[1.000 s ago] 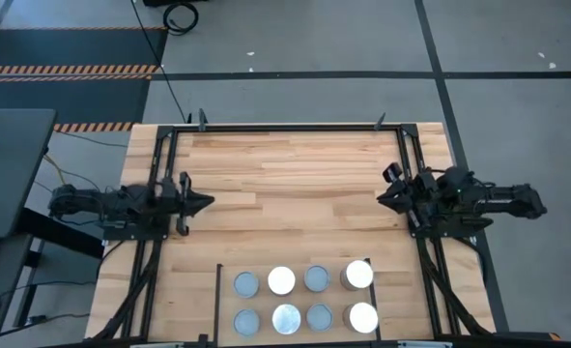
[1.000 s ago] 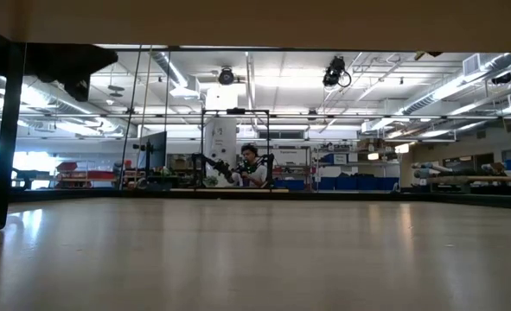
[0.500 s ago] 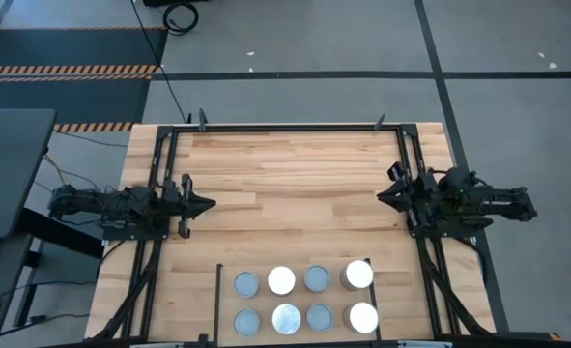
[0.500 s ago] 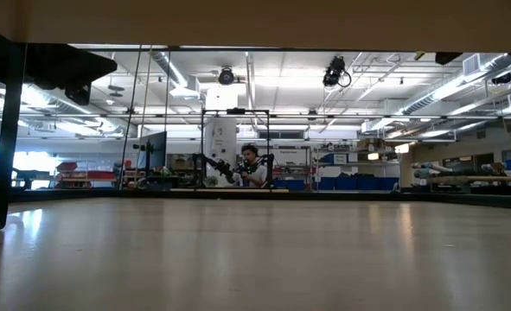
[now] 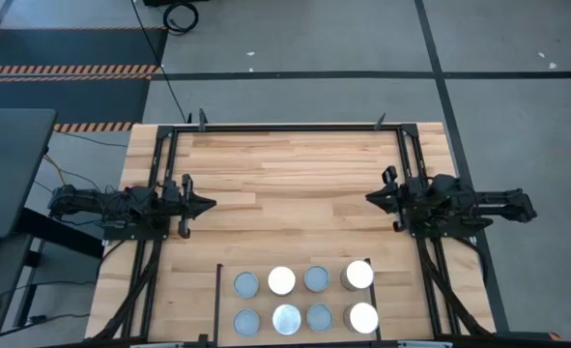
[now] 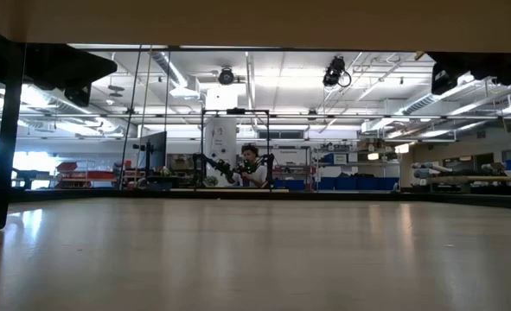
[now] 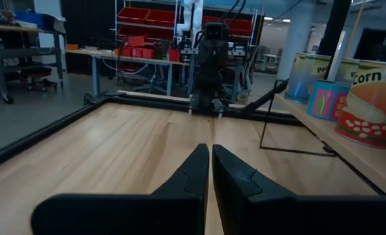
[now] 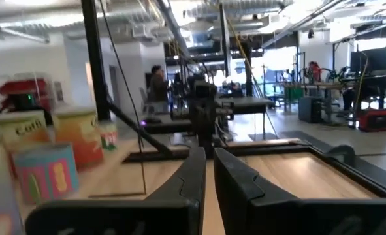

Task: Pick and place cans onto a shelf
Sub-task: Return to Home Position

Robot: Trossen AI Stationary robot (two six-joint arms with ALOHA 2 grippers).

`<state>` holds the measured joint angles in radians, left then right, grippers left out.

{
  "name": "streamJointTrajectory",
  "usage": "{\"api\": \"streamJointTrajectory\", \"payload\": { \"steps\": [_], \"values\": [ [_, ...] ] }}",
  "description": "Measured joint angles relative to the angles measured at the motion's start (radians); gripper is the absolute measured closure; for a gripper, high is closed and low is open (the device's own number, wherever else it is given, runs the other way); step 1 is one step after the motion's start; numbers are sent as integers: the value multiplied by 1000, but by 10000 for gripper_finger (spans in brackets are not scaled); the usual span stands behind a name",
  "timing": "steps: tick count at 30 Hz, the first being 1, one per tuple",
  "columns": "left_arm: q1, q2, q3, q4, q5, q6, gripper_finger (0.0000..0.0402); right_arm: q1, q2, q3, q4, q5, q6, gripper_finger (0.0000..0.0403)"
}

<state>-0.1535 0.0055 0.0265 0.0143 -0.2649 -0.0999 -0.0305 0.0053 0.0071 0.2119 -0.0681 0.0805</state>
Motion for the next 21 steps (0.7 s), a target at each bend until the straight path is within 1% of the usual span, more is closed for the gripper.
{"api": "streamJointTrajectory", "payload": {
  "steps": [3, 7, 11, 13, 15, 21],
  "values": [
    [0, 0, 0, -6, 0, -25, 377, -1, 0, 0, -47, 0, -20, 364],
    [0, 0, 0, 3, 9, -3, 376, -1, 1, 0, -178, 15, 0, 364],
    [4, -2, -1, -22, 199, 1, 376, -1, 13, 0, -191, 42, -3, 364],
    [19, -2, -12, -4, 262, -23, 377, -1, 15, 0, -191, 42, -2, 364],
    [37, -1, -18, 22, 316, -3, 377, -1, 15, 0, -190, 42, -3, 364],
    [88, 1, -18, 20, 325, 51, 376, -1, 15, 0, -187, 42, -4, 364]
  ]
}}
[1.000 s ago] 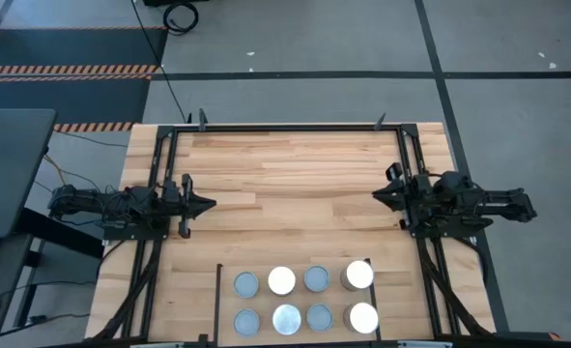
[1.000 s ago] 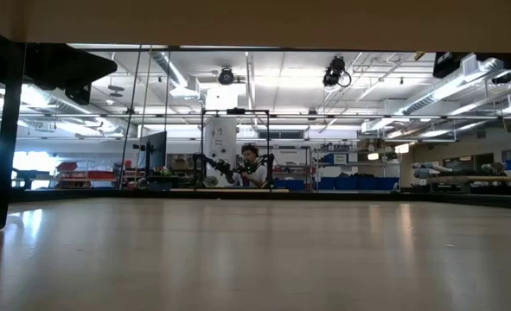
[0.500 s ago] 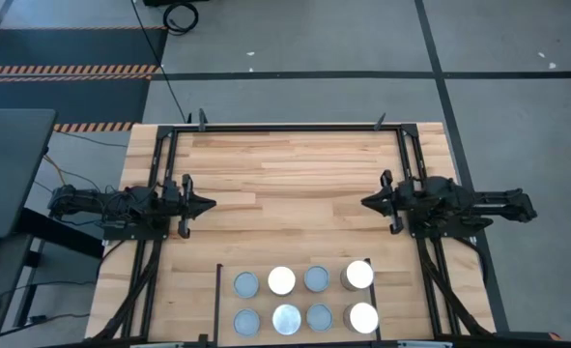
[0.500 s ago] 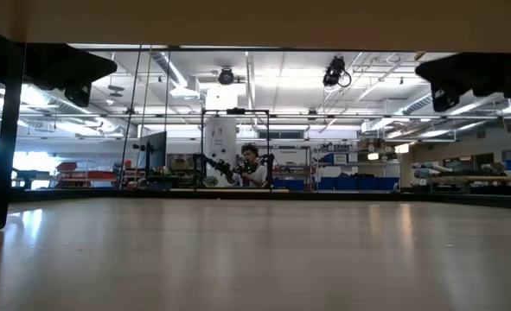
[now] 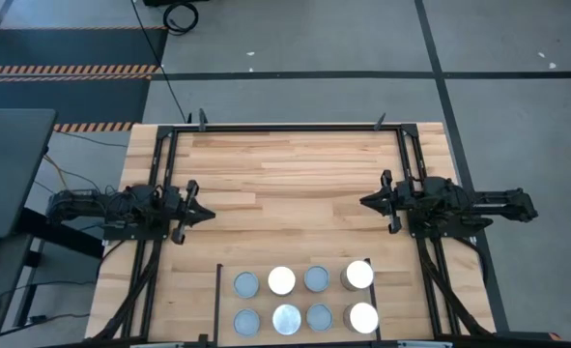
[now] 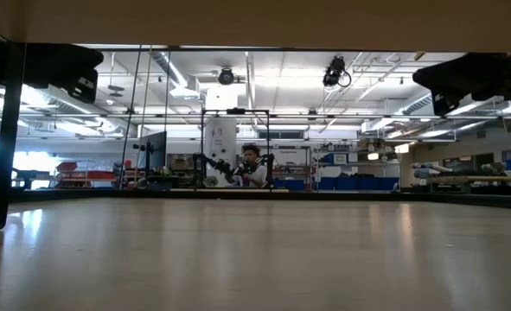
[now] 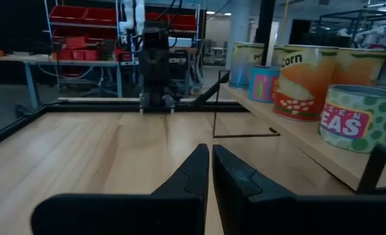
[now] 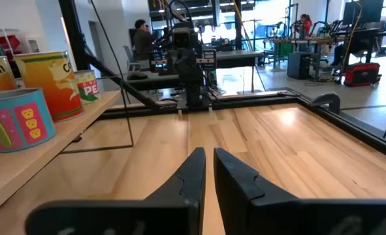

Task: Pick and place cans onto a shelf
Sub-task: Return to Home Position

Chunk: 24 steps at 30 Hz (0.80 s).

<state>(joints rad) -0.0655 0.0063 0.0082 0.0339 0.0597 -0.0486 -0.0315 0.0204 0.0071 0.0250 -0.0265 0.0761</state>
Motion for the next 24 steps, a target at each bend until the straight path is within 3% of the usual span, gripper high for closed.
{"api": "streamJointTrajectory", "payload": {
  "steps": [24],
  "values": [
    [2, 0, -1, 57, 5, 0, 377, 0, 0, 0, 3, 0, 0, 364]
  ]
}}
